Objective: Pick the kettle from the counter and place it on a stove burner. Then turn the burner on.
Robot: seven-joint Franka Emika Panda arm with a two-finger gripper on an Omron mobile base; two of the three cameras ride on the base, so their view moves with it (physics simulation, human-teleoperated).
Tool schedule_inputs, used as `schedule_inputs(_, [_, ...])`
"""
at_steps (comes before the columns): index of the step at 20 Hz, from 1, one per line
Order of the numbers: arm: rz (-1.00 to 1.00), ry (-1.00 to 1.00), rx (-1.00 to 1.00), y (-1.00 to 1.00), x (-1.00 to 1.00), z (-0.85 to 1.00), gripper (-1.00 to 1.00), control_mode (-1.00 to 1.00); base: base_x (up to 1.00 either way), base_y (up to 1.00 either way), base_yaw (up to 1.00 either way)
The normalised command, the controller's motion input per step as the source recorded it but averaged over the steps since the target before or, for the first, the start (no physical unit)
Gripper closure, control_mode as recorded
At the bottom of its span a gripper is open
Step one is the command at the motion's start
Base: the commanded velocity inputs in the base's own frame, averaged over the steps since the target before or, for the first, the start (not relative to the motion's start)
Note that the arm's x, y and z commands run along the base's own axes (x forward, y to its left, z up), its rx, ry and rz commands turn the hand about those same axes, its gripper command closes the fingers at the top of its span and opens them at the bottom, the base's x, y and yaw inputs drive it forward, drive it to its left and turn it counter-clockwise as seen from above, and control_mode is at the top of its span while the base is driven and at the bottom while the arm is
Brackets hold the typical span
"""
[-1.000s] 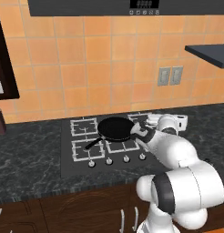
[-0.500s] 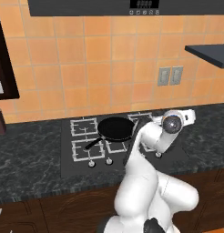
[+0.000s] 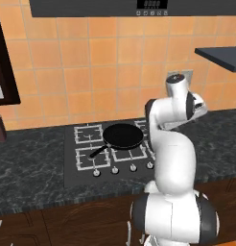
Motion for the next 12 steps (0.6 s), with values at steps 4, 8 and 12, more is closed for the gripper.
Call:
schedule_inputs(4, [0.01,0.23,0.36,0.01,0.09,-1.0,-1.0,-1.0,0.0,0.0,0.0])
schedule_inputs(8, [-0.04,0.0,0.34,0.02,0.05,-1.0,-1.0,-1.0,0.0,0.0,0.0])
schedule_inputs(12, [-0.06,-0.1,0.23,0.03,-0.12,-1.0,-1.0,-1.0,0.0,0.0,0.0])
